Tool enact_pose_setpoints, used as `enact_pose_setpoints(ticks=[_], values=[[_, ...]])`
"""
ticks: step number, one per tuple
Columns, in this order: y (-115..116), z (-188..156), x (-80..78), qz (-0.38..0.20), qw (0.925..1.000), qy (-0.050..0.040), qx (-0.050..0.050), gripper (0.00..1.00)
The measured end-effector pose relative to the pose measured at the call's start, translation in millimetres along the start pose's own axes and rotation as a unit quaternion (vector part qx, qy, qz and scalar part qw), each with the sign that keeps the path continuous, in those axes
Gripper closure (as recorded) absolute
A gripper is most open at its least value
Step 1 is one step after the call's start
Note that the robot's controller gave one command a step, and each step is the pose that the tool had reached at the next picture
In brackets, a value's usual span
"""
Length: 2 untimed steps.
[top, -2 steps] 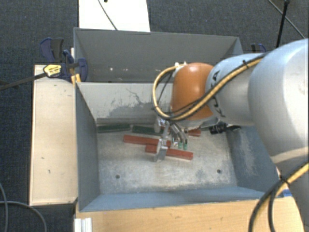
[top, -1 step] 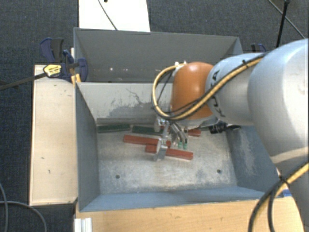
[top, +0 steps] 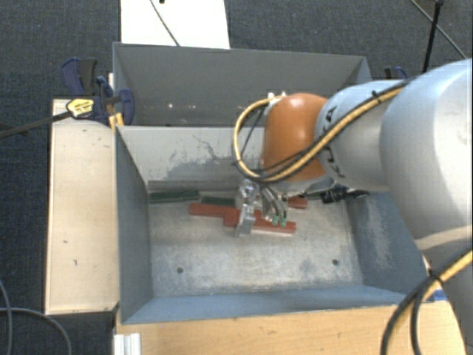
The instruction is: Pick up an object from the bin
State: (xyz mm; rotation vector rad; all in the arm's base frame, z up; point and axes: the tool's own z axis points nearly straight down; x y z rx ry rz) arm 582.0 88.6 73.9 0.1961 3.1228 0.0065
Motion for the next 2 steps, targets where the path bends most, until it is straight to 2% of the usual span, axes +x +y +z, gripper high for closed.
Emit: enact_pose_setpoints(ticks=[1,2], values=[[1.2,-78.8,-3.5,0.0,1.0,0.0013,0.0,1.0],[1.8,-112.6,-5.5,-0.001,1.0,0.0028,0.001,1.0]])
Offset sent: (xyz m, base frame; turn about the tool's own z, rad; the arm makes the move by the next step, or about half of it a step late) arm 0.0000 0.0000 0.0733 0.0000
